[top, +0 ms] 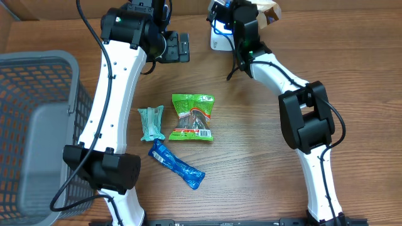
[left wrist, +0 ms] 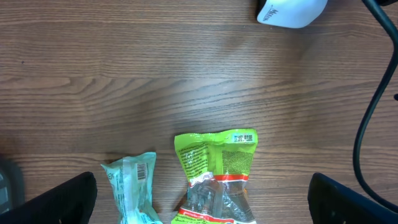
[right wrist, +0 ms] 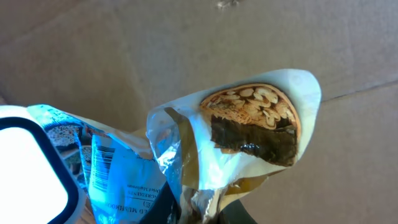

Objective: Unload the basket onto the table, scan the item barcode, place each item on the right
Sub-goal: 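Hold the nut bag's barcode up to the scanner with the right gripper, then move the nut bag right and set it down with the right gripper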

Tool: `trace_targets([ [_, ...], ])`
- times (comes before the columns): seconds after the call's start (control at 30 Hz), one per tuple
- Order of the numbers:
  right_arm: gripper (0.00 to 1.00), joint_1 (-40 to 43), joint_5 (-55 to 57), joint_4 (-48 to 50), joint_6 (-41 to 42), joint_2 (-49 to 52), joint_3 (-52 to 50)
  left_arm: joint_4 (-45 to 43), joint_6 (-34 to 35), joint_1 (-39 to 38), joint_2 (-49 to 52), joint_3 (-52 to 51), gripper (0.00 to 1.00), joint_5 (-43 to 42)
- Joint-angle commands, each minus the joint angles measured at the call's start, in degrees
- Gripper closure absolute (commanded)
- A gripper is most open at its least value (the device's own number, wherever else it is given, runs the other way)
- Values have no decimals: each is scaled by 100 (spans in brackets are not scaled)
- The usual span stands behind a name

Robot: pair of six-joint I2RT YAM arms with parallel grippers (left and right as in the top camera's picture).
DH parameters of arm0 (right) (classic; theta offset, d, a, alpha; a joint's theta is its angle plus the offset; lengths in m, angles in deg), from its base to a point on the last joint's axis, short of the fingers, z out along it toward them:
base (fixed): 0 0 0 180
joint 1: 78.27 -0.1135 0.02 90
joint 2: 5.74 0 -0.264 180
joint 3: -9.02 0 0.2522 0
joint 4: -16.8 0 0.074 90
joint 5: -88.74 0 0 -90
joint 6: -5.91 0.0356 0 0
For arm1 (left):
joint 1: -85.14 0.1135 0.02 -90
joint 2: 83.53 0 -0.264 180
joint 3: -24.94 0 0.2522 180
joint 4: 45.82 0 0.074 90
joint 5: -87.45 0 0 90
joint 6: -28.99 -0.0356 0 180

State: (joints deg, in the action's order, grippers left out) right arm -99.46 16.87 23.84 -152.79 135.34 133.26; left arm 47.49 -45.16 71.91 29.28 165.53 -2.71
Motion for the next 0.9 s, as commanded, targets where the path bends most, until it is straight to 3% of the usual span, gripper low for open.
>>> trace_targets([
  [0.0,96,-15,-181,-162,-76,17,96,-7,-109,11,-114,109,1,39],
  [0.5,96,-275,352,-203,-76,4,96,-7,-109,9,-114,109,0,39],
  [0.6,96,-286,367,-688,22,-293,96,-7,-109,11,-114,109,0,39],
  [0.73,96,-286,367,-1836,955,-994,96,-7,-109,11,-114,109,0,39],
  [0.87,96,-286,-151,-3827,2782,-2031,98,-7,-109,9,-114,109,0,39],
])
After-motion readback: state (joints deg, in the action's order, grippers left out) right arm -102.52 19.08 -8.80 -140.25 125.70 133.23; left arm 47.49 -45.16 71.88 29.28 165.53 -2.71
